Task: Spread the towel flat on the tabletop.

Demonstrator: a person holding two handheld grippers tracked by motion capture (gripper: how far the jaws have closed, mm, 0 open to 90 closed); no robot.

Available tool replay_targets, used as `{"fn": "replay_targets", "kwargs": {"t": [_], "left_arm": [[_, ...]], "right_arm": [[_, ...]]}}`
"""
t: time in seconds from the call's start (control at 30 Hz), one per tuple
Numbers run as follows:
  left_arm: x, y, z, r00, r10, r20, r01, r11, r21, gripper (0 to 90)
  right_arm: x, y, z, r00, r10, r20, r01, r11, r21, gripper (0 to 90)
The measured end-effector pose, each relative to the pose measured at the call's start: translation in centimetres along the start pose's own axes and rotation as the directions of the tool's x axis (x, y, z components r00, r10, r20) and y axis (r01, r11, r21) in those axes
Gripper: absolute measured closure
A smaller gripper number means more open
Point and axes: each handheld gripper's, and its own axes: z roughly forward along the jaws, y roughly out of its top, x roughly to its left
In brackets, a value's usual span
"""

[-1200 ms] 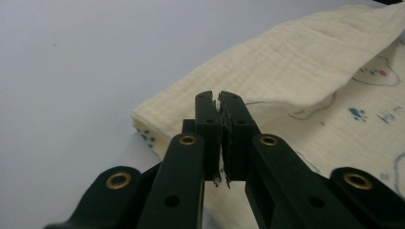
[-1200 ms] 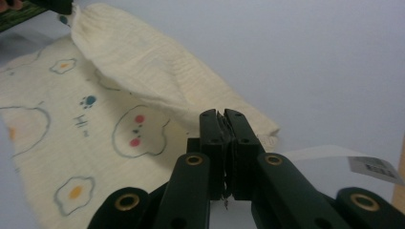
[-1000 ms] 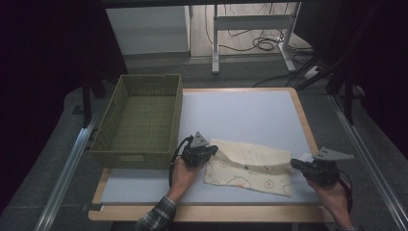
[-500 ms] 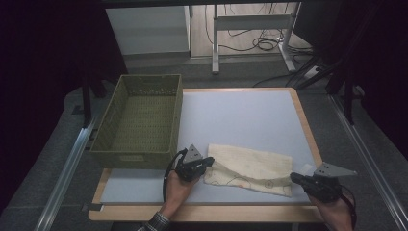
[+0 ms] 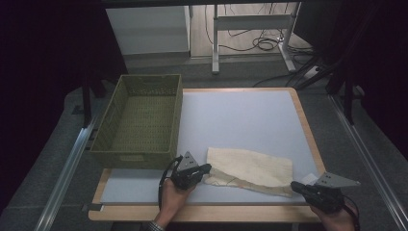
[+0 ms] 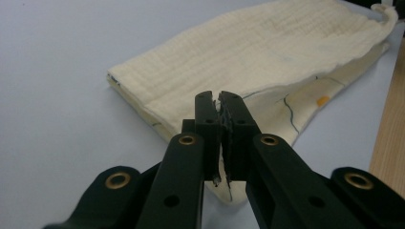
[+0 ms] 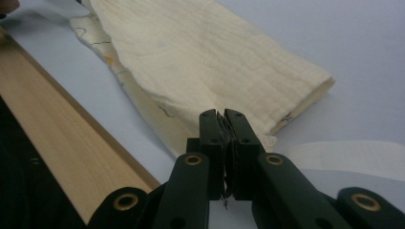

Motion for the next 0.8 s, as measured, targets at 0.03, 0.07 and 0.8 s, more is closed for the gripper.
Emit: {"fn": "replay_targets", "kwargs": {"t": [0.03, 0.07, 0.8], "left_arm": [[-0.1, -0.1, 0.0, 1.0000, 0.005, -0.001, -0.005, 1.0000, 0.007, 86.4], [-0.2, -0.3, 0.0, 0.9999, 0.010, 0.001, -0.010, 0.9997, 0.021, 86.1], [0.5, 1.1, 0.1, 0.9989, -0.047, 0.003, 0.047, 0.9959, 0.078, 42.7]], "right_arm": [[0.1, -0.1, 0.0, 1.0000, 0.000, -0.005, 0.000, 1.000, 0.006, 86.7], [0.2, -0.2, 0.2, 1.0000, -0.003, -0.008, 0.003, 1.000, 0.018, 86.5], [-1.9, 1.2, -0.4, 0.9981, 0.049, 0.037, -0.049, 0.999, 0.004, 66.4]]}}
